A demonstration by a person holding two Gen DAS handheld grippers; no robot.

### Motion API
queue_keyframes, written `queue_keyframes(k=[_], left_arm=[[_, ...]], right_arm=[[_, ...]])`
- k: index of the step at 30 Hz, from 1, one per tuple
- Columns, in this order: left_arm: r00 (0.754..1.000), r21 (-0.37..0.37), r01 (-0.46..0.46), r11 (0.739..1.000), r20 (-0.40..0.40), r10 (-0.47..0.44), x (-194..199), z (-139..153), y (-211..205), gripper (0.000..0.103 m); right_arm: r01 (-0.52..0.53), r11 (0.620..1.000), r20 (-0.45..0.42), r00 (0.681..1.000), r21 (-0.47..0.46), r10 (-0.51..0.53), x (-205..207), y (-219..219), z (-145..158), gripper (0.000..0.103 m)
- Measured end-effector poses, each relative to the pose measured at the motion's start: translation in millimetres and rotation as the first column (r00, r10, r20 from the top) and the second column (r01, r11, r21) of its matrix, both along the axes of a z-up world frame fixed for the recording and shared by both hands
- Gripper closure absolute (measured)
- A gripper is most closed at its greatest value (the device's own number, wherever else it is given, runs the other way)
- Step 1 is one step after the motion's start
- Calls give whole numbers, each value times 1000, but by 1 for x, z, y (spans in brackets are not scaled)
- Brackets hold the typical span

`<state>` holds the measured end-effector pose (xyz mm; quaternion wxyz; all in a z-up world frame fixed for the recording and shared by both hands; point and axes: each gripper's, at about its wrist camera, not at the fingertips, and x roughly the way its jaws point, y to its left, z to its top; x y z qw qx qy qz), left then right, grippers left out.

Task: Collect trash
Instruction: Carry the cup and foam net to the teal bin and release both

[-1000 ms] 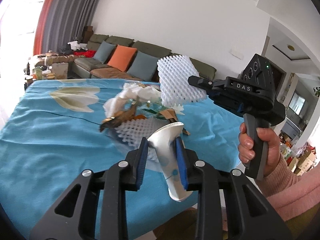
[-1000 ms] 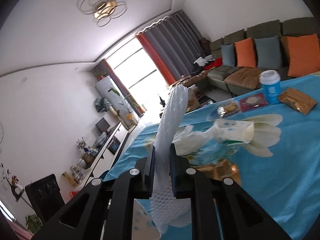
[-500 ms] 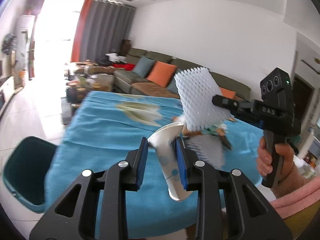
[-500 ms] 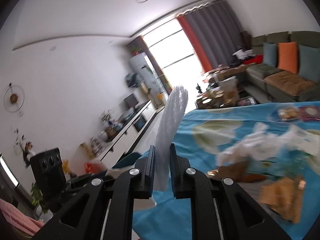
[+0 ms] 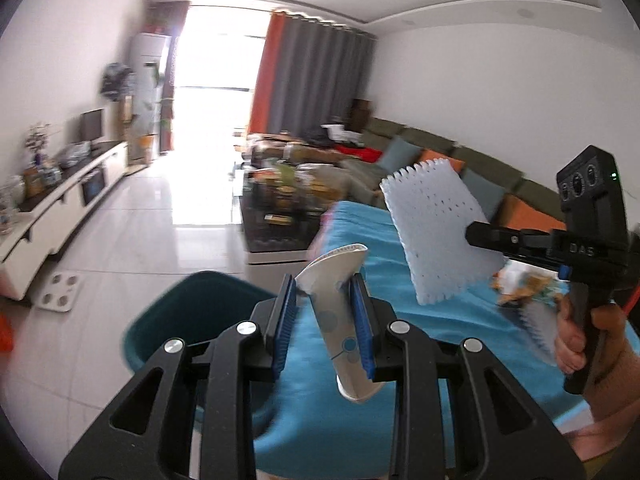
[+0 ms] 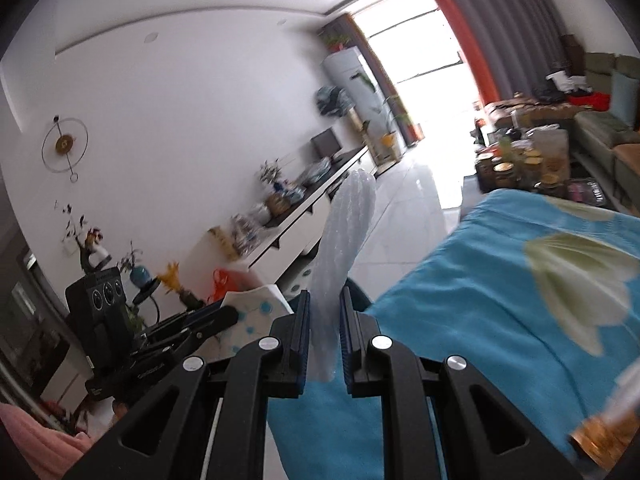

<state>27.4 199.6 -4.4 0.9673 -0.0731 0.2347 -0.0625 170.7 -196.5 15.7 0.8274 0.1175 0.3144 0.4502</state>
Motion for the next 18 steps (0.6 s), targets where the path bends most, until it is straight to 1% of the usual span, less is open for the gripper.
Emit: queue_keyframes(k=[3,8,12,15,18], left_arm=[[998,20,-54,998,-11,54,3,-4,19,75],[993,32,-108,994,-49,109,13,-16,44,75],[986,38,-137,990,-92,140,26,-32,56,75],[978,52,-162,985,-124,167,37,-43,58,75],[971,47,-179,983,-156,184,45,-55,63,75]], right_arm=[[-38,999,-13,999,-21,38,7,30,-3,90],[-90,994,-46,995,-63,88,17,70,-16,90],[-109,988,-69,992,-108,102,25,93,-30,90],[-114,984,-102,990,-140,100,34,108,-40,90],[-121,977,-122,988,-177,100,40,123,-49,90]])
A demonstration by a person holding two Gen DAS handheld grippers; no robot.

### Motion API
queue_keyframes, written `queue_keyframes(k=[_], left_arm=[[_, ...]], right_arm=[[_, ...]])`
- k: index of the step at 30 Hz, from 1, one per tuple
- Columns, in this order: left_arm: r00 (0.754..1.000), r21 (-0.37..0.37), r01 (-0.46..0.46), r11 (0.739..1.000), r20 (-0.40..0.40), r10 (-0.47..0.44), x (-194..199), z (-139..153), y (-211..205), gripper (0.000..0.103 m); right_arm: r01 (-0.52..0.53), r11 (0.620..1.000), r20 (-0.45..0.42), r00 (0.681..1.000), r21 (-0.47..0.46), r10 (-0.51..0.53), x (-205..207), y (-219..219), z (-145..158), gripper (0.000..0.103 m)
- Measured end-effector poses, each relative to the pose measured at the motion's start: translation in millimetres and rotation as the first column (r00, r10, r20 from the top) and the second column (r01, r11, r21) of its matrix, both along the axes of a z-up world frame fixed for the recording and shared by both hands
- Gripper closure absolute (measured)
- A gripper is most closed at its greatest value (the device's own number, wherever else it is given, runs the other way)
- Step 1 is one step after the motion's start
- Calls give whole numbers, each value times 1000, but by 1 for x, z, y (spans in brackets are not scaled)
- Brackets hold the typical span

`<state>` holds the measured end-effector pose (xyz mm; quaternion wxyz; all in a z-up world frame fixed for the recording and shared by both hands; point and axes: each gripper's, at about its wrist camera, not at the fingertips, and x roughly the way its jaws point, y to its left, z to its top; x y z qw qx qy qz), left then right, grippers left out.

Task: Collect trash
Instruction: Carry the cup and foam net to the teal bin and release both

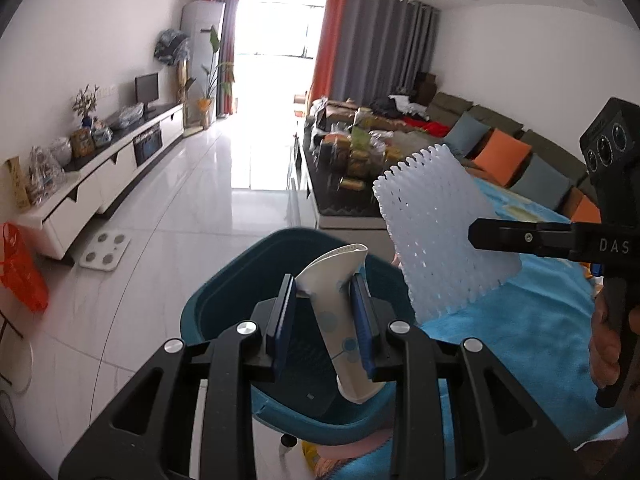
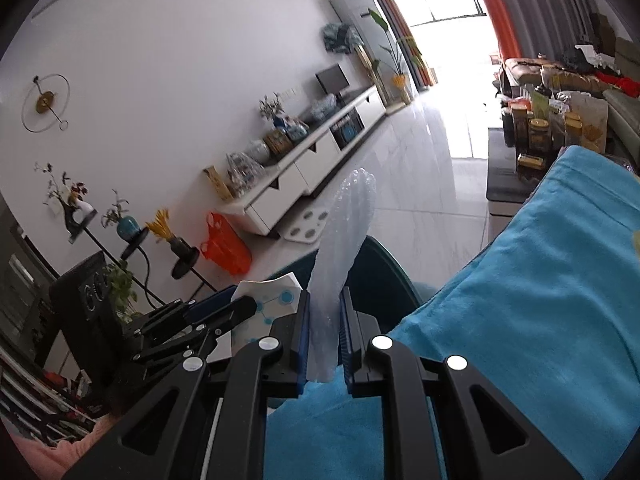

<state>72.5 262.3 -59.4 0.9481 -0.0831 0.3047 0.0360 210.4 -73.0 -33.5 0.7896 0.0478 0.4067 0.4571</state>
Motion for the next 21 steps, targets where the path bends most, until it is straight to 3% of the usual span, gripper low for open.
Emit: queue_keyframes(k=[12,15,18,21], left_arm=[[993,-33,-59,998,-107,55,22,-40,13,74],[991,-56,-65,996,-119,58,27,-48,22,74],[989,-76,-76,994,-130,65,31,-54,26,69],[988,-63,-96,993,-128,87,30,-56,27,68]], right_arm=[[-36,987,-62,998,-157,26,14,54,-35,84],[-37,985,-81,996,-168,24,15,56,-39,83],[-24,987,-79,997,-156,12,17,53,-38,71],[-17,988,-70,998,-151,6,14,50,-35,70]])
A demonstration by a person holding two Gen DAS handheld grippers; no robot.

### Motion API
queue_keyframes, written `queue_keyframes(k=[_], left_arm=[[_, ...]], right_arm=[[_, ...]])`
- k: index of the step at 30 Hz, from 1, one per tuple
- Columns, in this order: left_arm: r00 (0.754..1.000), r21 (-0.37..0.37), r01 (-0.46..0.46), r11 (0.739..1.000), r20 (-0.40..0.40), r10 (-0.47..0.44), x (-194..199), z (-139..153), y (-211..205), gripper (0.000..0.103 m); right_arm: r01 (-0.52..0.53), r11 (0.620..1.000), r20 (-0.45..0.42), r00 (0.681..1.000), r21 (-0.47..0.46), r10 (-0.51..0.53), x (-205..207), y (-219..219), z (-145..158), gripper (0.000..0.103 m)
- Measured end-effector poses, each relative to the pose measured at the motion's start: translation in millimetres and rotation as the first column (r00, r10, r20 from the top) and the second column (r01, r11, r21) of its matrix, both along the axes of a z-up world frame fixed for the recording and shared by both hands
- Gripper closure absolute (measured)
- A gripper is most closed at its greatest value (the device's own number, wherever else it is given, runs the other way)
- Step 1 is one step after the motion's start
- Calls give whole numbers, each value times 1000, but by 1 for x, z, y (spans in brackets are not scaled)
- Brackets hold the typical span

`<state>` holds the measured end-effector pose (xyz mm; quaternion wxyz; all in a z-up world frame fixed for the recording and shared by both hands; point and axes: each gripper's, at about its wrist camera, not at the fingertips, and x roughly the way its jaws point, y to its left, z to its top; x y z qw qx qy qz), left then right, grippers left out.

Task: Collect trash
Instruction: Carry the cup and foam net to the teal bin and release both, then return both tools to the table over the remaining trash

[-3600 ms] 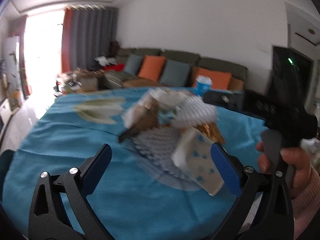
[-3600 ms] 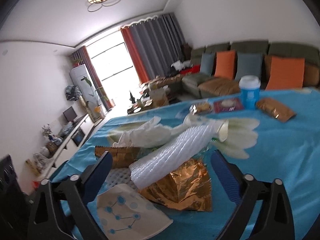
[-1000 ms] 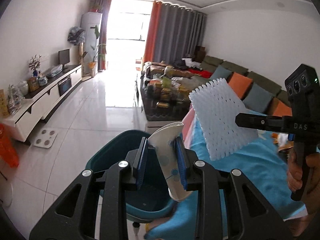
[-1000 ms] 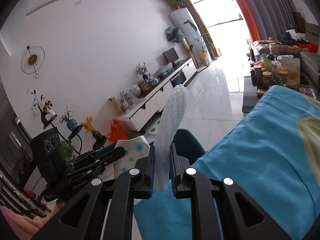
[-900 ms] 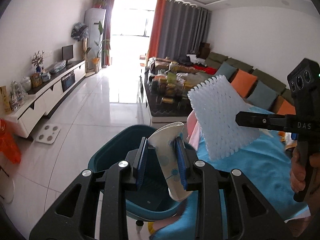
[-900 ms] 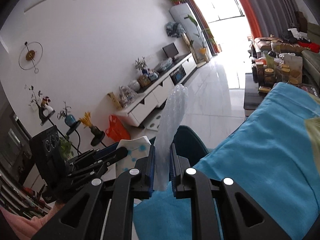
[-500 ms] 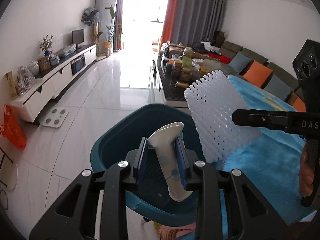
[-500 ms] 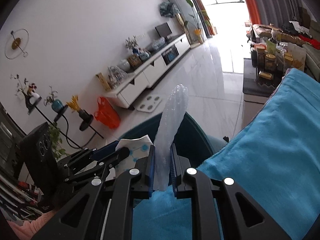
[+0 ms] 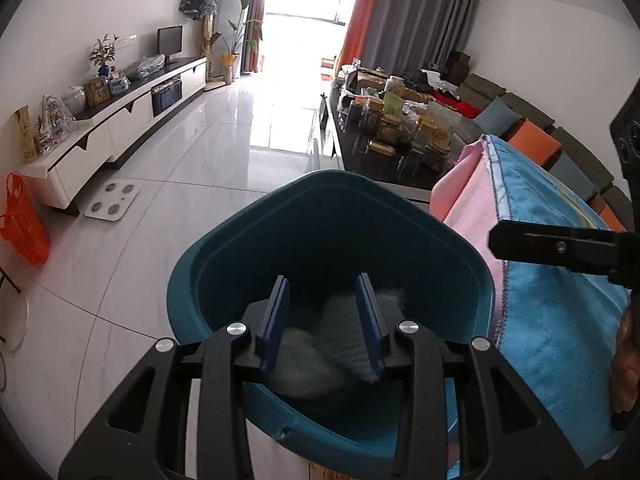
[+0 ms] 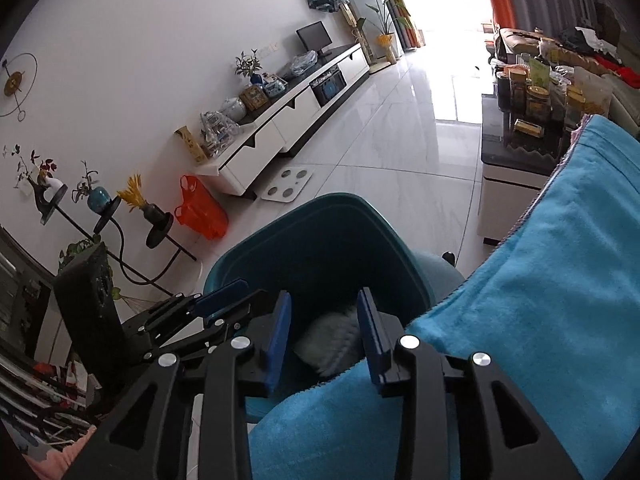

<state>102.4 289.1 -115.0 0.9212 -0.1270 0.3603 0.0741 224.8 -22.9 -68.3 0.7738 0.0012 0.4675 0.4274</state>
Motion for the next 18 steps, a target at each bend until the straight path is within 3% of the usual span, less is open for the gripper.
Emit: queue_keyframes(k=[4,10,14,18], left_arm=[[998,15,-12,1000,63,11,-12,16,-3,64],[977,60,40,997,206,-52,-39,62,-34,45],[945,69,148,987,283,-162,-52,86,-71,38],[894,80,308,948,317,-317,-57,97,-125,37]], right_arm=[[11,1000,18,1000,25,-11,-4,-14,7,70],[12,995,100,995,96,-22,-25,-54,38,67],[26,990,179,983,138,-50,-42,-94,65,61],[72,980,243,963,186,-117,-61,-148,88,59]])
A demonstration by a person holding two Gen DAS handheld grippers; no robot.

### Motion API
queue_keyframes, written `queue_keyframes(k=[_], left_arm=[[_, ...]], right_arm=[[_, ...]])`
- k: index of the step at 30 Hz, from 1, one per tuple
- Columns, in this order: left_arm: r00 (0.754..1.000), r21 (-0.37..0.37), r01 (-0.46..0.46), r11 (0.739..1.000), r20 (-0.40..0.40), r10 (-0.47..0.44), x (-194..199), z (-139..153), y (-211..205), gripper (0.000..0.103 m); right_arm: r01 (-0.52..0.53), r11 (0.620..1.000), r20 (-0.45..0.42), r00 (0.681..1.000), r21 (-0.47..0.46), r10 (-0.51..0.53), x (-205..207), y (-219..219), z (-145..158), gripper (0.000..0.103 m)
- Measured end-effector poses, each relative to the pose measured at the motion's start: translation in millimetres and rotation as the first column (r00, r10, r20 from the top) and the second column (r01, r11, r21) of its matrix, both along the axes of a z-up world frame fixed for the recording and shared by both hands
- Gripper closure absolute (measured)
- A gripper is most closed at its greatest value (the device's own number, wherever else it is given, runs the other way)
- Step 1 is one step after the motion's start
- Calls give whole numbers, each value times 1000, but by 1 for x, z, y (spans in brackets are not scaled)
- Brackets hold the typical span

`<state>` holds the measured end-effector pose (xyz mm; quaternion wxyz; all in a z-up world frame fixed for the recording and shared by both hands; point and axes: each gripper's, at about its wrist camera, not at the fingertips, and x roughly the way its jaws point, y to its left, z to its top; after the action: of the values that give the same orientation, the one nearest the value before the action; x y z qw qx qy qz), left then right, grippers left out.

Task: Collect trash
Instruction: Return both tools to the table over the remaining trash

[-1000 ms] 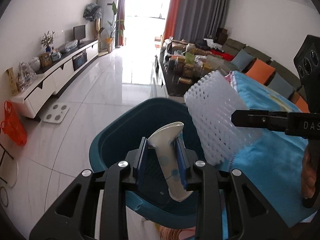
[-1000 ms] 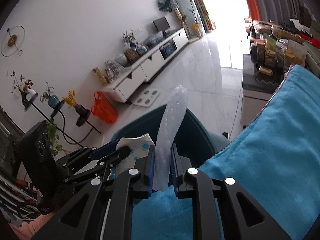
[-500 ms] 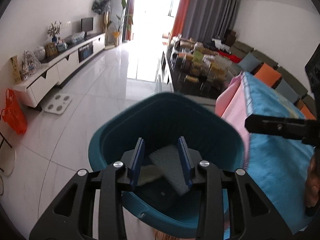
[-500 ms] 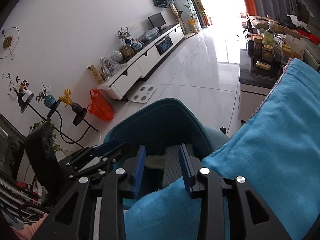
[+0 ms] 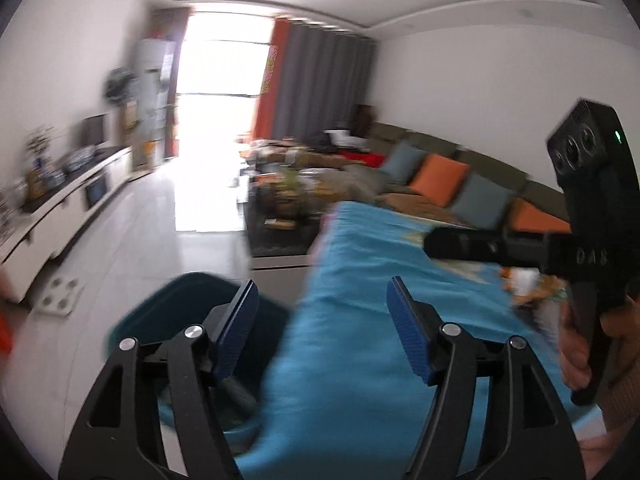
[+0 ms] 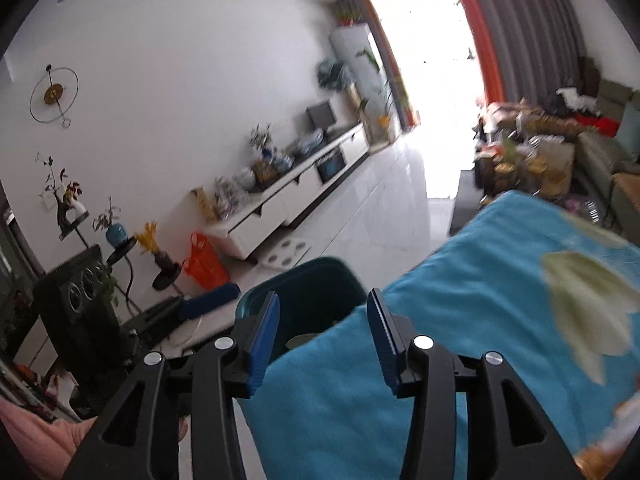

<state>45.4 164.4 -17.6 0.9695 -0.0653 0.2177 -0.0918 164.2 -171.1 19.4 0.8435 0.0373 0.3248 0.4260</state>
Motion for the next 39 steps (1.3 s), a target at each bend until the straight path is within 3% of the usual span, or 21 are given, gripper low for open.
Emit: queue_keyframes(k=[3,8,15,21,27,31,35,37,39], left_arm=[[992,9,127,992,8,-127,0,2,-41,36],[951,26,310,950,-11,-310,5,-4,-109,35],[879,31,476,879,-59,-474,16,-16,-180,35],[845,31,530,848,-105,-524,29,-24,-221,35],[836,61,540,839,-150,-527,46,-25,-249,37],[829,71,545,835,-192,-525,57,-27,-260,45],[815,69,560,826,-225,-534,66,-31,-267,59],[806,58,569,820,-240,-541,69,-33,-268,77],[801,50,574,818,-245,-547,70,-35,-268,85]], right_arm=[[62,998,29,998,21,-62,-10,-43,10,56],[187,981,37,981,43,-189,-20,-110,15,55],[387,922,41,921,32,-388,-34,-199,7,53],[514,857,13,857,40,-515,-40,-254,-6,50],[595,803,-17,803,34,-595,-41,-296,-20,48],[633,773,-42,774,26,-632,-31,-315,-31,48],[632,775,-78,774,28,-628,-25,-321,-44,48],[626,779,-88,778,29,-622,-26,-321,-48,48],[618,785,-98,784,32,-613,-26,-318,-52,48]])
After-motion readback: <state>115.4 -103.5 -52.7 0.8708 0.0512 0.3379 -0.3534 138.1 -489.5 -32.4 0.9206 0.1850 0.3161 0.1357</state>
